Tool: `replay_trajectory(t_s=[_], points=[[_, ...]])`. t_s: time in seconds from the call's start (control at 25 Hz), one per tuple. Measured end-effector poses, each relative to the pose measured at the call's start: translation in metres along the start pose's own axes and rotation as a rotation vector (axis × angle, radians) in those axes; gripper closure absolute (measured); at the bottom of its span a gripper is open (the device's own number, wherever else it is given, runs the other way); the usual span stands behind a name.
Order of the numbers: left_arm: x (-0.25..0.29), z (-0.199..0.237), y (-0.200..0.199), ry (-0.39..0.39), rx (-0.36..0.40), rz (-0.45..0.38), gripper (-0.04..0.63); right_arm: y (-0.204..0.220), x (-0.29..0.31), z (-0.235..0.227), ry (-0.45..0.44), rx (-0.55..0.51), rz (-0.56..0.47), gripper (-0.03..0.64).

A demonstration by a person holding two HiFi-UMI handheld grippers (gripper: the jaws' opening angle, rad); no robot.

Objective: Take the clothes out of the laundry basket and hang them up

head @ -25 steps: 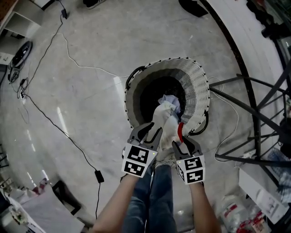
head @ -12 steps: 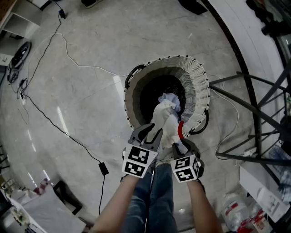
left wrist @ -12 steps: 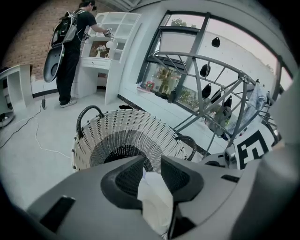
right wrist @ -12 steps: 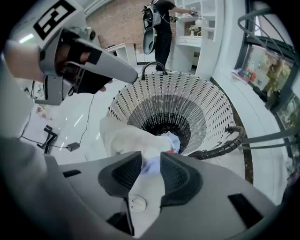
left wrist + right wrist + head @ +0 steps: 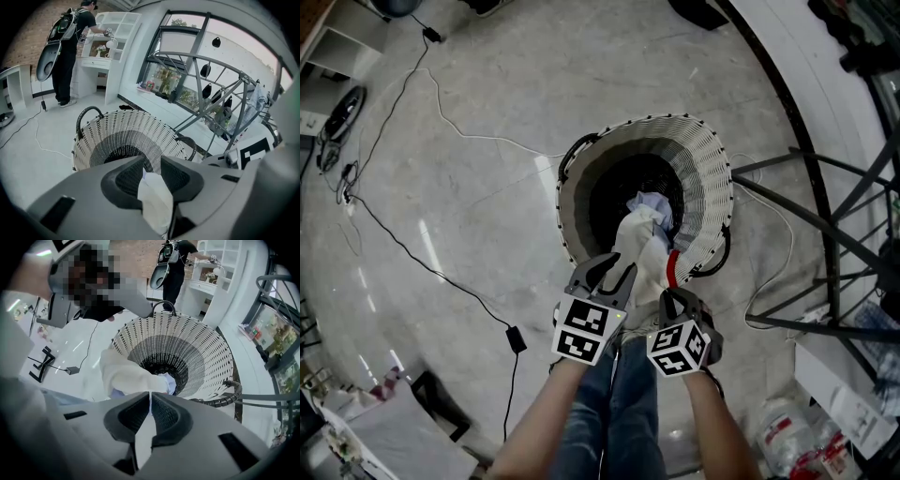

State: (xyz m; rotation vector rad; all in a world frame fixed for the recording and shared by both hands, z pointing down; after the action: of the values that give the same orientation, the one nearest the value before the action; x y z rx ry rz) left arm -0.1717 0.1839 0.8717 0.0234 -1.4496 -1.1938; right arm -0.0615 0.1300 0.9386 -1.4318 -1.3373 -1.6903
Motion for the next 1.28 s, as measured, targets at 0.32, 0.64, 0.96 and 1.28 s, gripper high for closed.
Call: replay_trajectory(t_s=[0.32,0.64,0.96,1.28], points=[[-0.001,0.004,-0.006,-0.007,0.001,-0.002,0.468,-0.023,-0.023,-0.013,-0.03,0.166,-0.167,0.604],[-0.01,0.004,-0.029,0.0,0.02,-0.022,0.468,-0.052,-0.068,-0.036,-0.009,0.328,-0.34,0.606],[-0.04,-0.003,-0.066,0.003,0.042,-0.055,0.468,-0.083,-0.13,-0.048,-0.015,0.394,-0.502,0.607],[-0.075,-0.02,-0.102,0.018,0.063,-0.094,0.468,-0.118,-0.213,-0.068,-0.008,0.464,-0.689,0.607]])
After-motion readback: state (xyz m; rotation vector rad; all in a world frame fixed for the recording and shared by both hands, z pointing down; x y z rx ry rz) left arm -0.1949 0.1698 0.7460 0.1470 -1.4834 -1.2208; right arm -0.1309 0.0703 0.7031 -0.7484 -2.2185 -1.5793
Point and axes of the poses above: the fingertips, and each gripper's own axes: x forward along the fingers, z to its left, y out of its underside, the point moved 1 cm from there along -x, backward along the fingers, and after that the axes turned 8 degrees about -y, right-handed, at the moved point
